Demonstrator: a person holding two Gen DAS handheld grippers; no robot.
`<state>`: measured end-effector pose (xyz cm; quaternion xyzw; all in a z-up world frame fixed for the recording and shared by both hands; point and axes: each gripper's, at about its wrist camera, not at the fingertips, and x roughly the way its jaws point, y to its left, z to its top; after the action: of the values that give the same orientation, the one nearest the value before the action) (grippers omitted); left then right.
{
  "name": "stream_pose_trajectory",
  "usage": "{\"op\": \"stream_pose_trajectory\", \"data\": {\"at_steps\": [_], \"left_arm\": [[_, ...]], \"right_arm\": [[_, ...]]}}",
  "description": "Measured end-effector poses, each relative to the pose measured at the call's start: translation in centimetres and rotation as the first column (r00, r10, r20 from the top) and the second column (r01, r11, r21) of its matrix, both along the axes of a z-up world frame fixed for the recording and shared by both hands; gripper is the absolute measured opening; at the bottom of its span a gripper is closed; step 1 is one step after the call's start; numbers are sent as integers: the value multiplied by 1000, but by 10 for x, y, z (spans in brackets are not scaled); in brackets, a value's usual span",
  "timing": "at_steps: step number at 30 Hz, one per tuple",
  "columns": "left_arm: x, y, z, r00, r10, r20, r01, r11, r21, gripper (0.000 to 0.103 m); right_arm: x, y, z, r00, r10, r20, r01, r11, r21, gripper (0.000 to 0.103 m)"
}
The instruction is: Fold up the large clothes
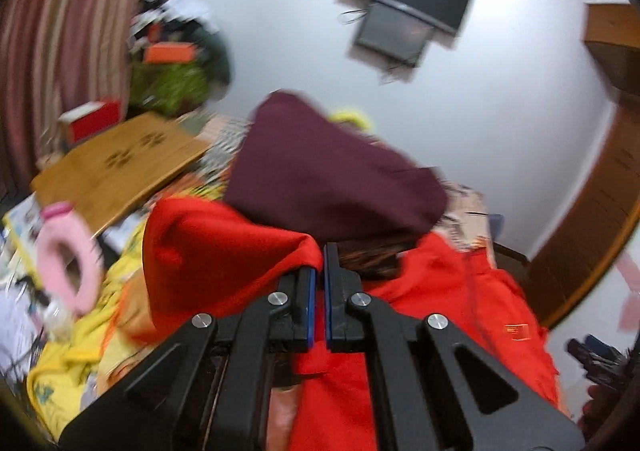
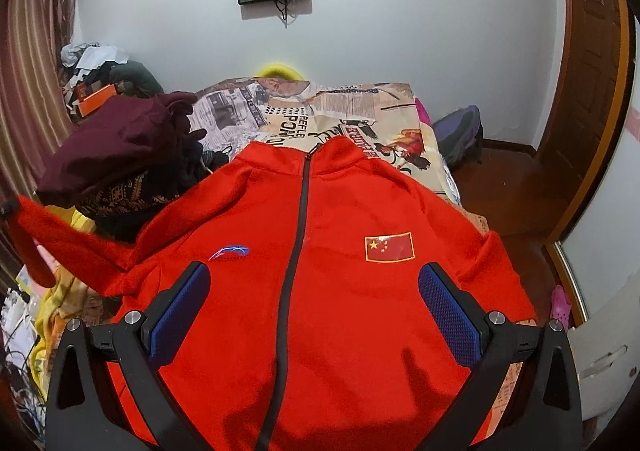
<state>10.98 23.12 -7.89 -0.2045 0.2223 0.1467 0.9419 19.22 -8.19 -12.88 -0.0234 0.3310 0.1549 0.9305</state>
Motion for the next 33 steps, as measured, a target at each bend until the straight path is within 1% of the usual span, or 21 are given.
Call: {"op": "stream_pose_trajectory", "data": {"at_steps": [4,7,11,14,16,21,23,26,28,29,33], "left_arm": [[24,-35,21,995,-92,29,91,995,46,1],[47,-64,32,984,-177,33,175,983,62,1],[76,-100,34,964,-265,12,264,961,86,1],[100,-133,28,942,-334,-27,335,936,108,1],[115,-154,21,924,-379,-60,383,916,115,1],[148,-200,-2,863,-479,-161,500,855,137,1],[156,-216,-14,836,-509,-205,540,829,144,2],[165,-235,-34,792,-545,-275,592,795,132,2],[169,-247,-47,764,-558,-323,617,778,116,2],[170,-252,-56,745,-565,-354,632,768,105,2],[170,-265,-73,703,-574,-420,659,747,82,3]], "right_arm": [[3,-5,-1,1000,9,6,-9,1000,9,103],[4,-11,-2,1000,10,8,-10,1000,11,103],[6,-17,-5,1000,8,9,-8,1000,7,103],[7,-25,-7,1000,5,7,-5,1000,7,103],[9,-30,-8,1000,1,6,-1,1000,5,103],[11,-43,-10,1000,-14,2,14,1000,3,103],[11,-46,-12,1000,-20,-2,20,1000,-1,103],[12,-51,-14,1000,-29,-6,29,1000,-10,103],[12,-54,-16,999,-36,-9,36,999,-20,103],[11,-55,-16,999,-38,-9,38,999,-23,103],[10,-60,-18,999,-45,-11,45,998,-35,103]]}}
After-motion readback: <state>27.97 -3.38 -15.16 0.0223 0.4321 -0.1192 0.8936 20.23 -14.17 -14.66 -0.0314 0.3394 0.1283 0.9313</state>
